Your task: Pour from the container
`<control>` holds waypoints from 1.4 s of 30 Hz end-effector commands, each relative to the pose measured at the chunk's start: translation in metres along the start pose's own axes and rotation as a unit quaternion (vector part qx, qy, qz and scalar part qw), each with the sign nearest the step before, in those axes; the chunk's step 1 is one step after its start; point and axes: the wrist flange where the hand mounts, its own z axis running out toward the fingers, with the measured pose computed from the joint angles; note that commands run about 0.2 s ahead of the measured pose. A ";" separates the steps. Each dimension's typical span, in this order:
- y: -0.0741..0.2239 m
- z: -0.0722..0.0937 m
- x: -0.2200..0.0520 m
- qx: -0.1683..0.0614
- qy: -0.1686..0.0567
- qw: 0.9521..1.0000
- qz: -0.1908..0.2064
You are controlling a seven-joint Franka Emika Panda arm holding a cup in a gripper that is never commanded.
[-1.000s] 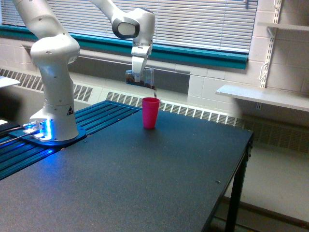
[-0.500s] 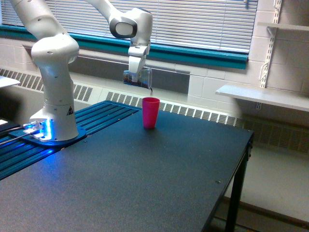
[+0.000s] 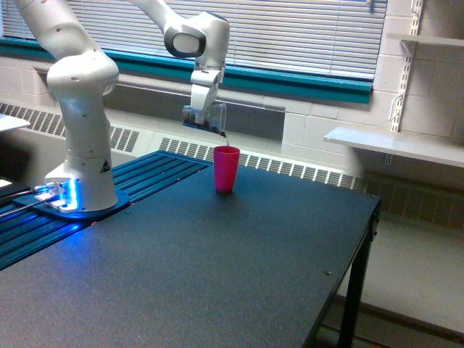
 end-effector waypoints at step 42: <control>-0.009 0.002 0.016 -0.023 -0.049 0.999 -0.003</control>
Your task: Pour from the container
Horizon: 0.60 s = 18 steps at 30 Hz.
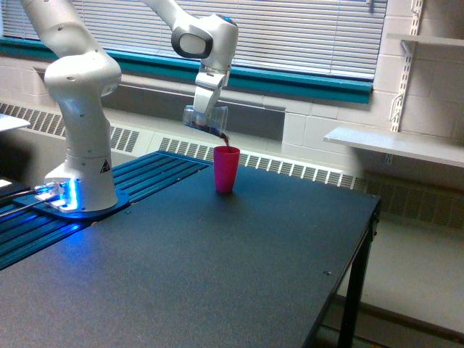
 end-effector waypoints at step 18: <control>-0.007 -0.002 0.006 -0.004 -0.016 1.000 -0.008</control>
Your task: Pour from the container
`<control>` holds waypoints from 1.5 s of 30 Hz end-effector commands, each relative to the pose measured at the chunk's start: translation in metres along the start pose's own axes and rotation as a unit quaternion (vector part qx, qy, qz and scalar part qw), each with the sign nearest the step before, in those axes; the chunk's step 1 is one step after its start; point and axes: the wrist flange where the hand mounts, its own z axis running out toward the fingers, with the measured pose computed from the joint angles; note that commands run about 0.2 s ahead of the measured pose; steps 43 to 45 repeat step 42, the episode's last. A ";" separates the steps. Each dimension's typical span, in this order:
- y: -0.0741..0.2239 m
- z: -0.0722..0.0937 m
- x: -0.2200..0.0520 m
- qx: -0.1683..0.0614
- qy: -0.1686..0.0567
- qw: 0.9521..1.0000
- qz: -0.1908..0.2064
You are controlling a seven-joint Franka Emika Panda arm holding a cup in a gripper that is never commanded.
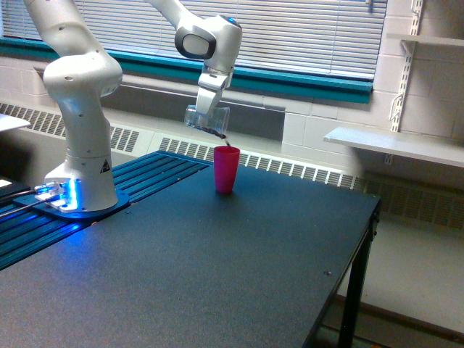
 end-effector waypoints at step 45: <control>-0.001 -0.004 0.005 0.003 0.007 1.000 0.013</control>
